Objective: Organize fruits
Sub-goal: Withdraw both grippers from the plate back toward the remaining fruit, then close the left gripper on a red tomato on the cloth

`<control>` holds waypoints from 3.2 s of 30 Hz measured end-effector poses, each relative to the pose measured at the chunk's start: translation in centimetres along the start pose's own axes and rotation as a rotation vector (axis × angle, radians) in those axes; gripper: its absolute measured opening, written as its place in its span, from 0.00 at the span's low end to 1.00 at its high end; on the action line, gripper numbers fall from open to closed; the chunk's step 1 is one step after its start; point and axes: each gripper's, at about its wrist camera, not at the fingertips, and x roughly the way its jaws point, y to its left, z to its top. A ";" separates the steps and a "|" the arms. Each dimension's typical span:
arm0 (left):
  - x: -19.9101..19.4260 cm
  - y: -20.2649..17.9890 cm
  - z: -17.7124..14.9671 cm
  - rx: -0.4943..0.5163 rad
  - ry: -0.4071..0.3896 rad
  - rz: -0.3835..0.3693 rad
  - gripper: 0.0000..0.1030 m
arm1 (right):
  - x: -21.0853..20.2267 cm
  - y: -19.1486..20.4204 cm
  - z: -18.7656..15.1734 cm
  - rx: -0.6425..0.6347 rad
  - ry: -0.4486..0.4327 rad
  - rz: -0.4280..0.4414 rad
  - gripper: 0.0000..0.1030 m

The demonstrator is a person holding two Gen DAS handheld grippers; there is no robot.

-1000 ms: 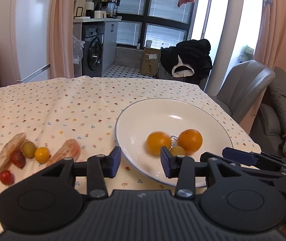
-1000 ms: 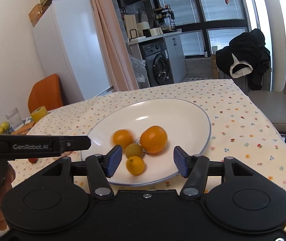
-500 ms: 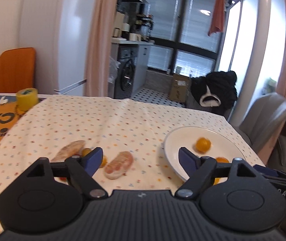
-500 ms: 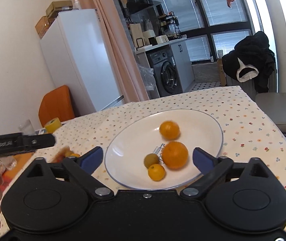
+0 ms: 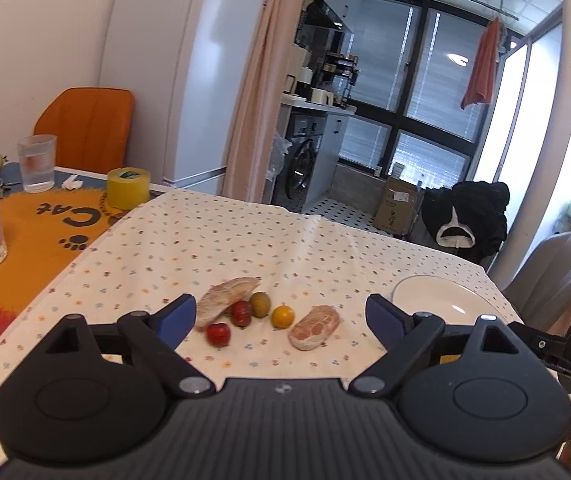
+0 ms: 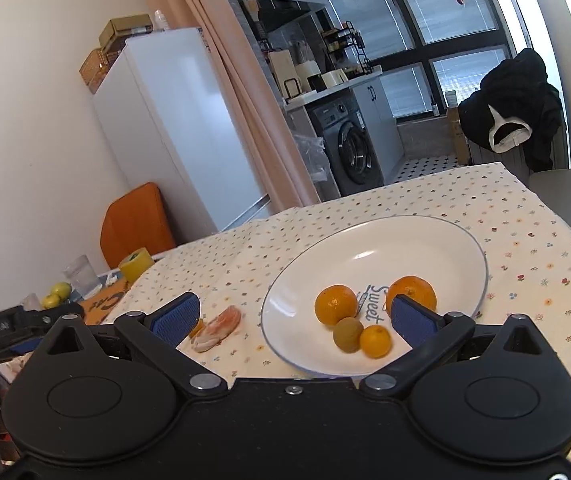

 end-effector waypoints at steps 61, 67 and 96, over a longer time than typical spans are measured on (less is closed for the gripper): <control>7.0 4.9 -2.6 -0.014 0.149 0.056 0.53 | 9.8 8.2 -0.1 -0.329 0.210 0.146 0.91; 8.4 4.8 -2.4 -0.026 0.168 0.064 0.47 | 11.9 8.9 0.2 -0.368 0.255 0.169 0.84; 8.8 6.5 -1.8 -0.083 0.194 0.085 0.20 | 16.8 11.1 -1.6 -0.561 0.378 0.188 0.84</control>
